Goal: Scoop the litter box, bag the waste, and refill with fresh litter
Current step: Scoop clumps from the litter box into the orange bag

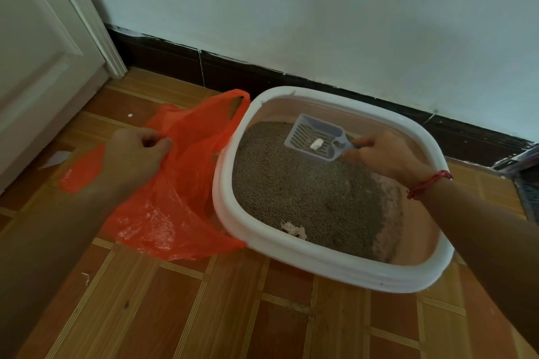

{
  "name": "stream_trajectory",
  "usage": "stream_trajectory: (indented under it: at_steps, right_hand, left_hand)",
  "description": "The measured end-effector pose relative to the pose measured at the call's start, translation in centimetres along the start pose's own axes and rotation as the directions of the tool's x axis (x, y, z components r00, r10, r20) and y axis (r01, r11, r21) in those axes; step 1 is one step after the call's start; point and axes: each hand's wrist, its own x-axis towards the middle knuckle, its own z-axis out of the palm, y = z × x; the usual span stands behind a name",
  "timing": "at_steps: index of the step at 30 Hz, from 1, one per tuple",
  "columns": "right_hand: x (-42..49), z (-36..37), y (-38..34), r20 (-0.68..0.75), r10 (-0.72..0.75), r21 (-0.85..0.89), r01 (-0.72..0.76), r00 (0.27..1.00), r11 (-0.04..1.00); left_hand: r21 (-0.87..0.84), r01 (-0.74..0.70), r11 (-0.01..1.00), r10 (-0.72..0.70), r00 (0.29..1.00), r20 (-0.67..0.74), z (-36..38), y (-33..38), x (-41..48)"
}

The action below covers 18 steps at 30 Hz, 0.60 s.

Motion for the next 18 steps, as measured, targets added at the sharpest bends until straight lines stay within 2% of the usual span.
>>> stream_trajectory:
  at_steps: [18]
  right_hand:
    - [-0.89, -0.31, -0.47, -0.006, -0.053, -0.049, 0.053, 0.999, 0.997]
  left_hand:
    - [-0.014, -0.010, 1.000, 0.010, 1.000, 0.011, -0.11, 0.35, -0.23]
